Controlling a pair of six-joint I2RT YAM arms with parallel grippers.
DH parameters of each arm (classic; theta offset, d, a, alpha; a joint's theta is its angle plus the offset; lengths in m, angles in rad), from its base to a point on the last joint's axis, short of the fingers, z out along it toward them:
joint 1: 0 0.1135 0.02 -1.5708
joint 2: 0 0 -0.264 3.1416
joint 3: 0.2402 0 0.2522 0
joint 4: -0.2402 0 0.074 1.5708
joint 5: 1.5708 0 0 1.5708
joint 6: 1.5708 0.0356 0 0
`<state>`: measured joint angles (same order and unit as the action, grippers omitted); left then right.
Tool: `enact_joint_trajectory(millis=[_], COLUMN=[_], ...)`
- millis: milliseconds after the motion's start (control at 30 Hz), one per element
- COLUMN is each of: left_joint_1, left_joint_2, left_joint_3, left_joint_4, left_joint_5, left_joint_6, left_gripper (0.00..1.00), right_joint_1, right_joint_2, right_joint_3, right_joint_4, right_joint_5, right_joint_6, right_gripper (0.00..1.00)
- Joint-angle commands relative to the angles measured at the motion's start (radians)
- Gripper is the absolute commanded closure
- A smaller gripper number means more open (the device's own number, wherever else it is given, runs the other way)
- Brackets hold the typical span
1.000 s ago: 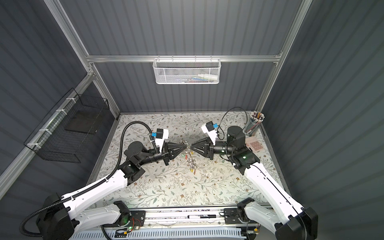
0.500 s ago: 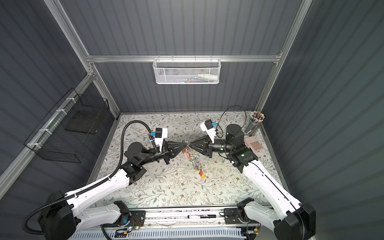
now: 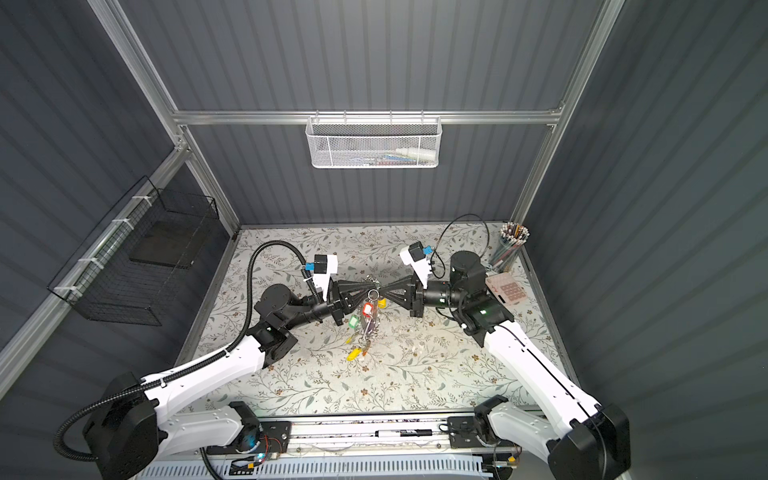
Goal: Put the keys on the keyring
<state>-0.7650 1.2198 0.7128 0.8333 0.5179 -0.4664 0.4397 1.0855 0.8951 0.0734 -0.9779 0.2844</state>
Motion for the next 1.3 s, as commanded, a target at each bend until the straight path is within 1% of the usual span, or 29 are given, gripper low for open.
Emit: enact_joint_trajectory(millis=[0,133,167,300,400,467,533,567,600,833,1000,1100,1267], left_joint_1=[-0.009,-0.014,-0.014,-0.018,-0.018,-0.019,-0.017,-0.017,-0.016,-0.016,-0.017,-0.017,-0.016], left_joint_2=[0.006,0.022,0.028,0.031,0.01,-0.002,-0.012,-0.014,-0.015,-0.008,0.012,0.017,0.027], left_joint_3=[0.007,0.008,0.01,0.005,-0.005,-0.013,-0.027,-0.028,-0.03,-0.036,-0.031,-0.032,-0.03], left_joint_4=[0.133,0.163,0.172,0.184,0.144,0.119,0.113,0.11,0.103,0.114,0.144,0.155,0.171], left_joint_5=[-0.009,0.015,0.022,0.042,0.028,0.013,-0.002,-0.006,-0.013,-0.04,-0.022,-0.009,0.015], left_joint_6=[-0.033,-0.05,-0.056,-0.066,-0.037,-0.019,-0.01,-0.007,-0.002,-0.004,-0.028,-0.035,-0.047], left_gripper=[1.0,1.0,1.0,1.0,1.0,1.0,1.0,1.0,1.0,1.0,1.0,1.0,1.0], right_joint_1=[0.021,0.033,0.034,0.032,0.027,0.022,0.014,0.013,0.01,-0.023,-0.058,-0.074,-0.067], right_joint_2=[0.01,0.026,0.052,0.074,0.065,0.051,0.04,0.04,0.003,-0.068,-0.104,-0.134,-0.136], right_joint_3=[-0.01,0.013,0.02,0.05,0.056,0.055,0.053,0.053,0.052,0.03,0.022,0.022,0.057], right_joint_4=[0.012,0.006,0.0,-0.017,-0.01,-0.019,-0.044,-0.058,-0.077,-0.192,-0.239,-0.225,-0.176], right_joint_5=[-0.012,-0.027,-0.024,0.003,0.01,0.027,0.048,0.063,0.077,0.189,0.222,0.21,0.124], right_joint_6=[0.002,-0.007,-0.01,-0.023,-0.017,-0.017,-0.024,-0.029,-0.038,-0.069,-0.065,-0.051,-0.024], right_gripper=[0.96,0.91,0.9,0.89,0.88,0.83,0.76,0.75,0.74,0.74,0.72,0.68,0.66])
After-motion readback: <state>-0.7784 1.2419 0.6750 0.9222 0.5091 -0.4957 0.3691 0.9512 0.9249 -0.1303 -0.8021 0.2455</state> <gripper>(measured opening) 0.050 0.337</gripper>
